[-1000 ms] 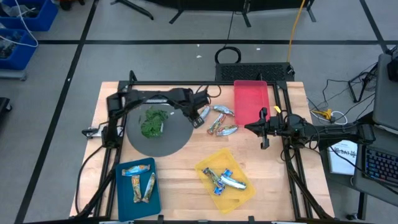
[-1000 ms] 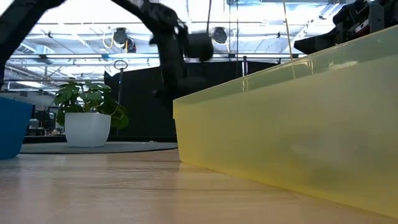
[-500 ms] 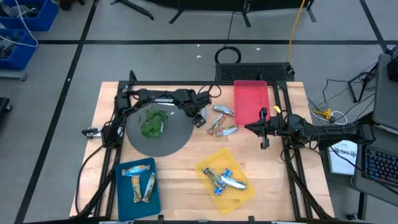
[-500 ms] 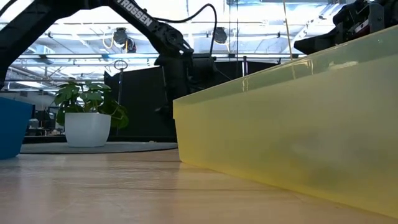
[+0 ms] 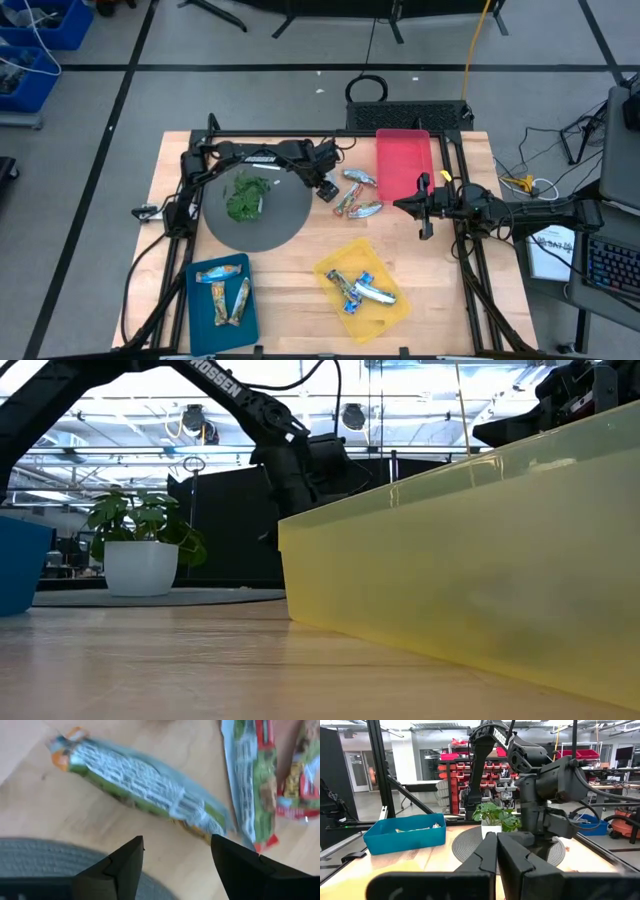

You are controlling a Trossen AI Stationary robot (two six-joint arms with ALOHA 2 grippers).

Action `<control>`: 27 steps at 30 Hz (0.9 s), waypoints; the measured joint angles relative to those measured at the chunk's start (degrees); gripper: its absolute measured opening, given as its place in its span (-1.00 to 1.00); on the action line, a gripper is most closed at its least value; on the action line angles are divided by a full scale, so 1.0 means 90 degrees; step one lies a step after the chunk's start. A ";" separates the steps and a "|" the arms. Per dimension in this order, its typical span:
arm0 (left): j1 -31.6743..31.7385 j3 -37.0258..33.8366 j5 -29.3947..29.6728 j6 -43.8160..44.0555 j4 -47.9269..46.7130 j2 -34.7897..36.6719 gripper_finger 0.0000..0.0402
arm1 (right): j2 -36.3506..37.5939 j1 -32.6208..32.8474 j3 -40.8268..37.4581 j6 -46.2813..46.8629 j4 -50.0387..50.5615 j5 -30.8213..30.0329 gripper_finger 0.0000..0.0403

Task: Pick and place Granola Bars by type
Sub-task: Put the yellow snack into the blue bin

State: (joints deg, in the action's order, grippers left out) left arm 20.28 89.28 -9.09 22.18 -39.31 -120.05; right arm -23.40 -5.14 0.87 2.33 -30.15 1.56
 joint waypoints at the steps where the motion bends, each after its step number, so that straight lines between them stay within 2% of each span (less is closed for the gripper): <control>1: 0.0012 -0.0006 0.0012 0.0051 0.0048 0.0000 0.16 | 0.0000 -0.0001 0.0002 0.0000 -0.0002 0.0000 -0.98; 10: 0.0031 -0.0013 -0.0055 0.0537 0.0411 0.0000 0.04 | -0.0002 -0.0001 0.0001 0.0000 0.0002 0.0000 -0.98; 15: -0.0005 -0.0013 -0.0435 0.0766 0.0891 0.0000 0.01 | -0.0001 0.0000 0.0000 0.0000 0.0000 0.0000 -0.98; 27: -0.0052 -0.0373 -0.0270 0.0810 0.0853 -0.0070 0.01 | -0.0002 -0.0001 -0.0001 -0.0001 0.0002 0.0000 -0.98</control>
State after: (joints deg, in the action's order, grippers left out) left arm 19.81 85.92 -11.52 29.47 -31.63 -120.68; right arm -23.42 -5.15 0.86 2.32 -30.13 1.56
